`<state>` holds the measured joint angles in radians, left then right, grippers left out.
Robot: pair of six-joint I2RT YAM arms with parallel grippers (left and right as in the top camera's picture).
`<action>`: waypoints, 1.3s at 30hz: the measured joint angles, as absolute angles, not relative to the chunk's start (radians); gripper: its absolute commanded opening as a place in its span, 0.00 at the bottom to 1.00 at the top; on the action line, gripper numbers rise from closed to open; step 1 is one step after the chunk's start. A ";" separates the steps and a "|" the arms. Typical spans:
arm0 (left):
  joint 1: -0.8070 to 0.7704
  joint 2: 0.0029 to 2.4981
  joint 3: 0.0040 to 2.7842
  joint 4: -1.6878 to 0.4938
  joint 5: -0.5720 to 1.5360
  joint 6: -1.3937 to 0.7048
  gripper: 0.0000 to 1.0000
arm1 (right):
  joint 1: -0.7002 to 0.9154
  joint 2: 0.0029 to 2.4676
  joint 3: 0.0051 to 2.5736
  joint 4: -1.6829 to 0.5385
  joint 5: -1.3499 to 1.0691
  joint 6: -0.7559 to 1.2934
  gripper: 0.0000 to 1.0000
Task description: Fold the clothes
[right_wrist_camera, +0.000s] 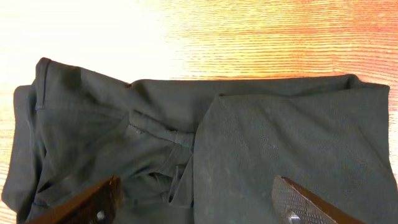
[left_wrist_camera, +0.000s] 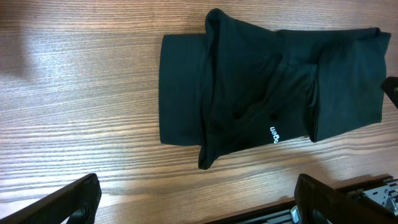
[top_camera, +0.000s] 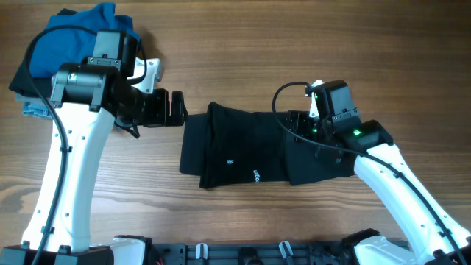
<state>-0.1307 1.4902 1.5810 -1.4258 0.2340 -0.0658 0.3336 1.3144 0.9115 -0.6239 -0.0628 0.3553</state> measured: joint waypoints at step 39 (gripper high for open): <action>-0.152 1.847 1.084 -0.745 0.477 -0.072 1.00 | 0.060 1.314 0.912 -0.760 -0.247 0.353 0.89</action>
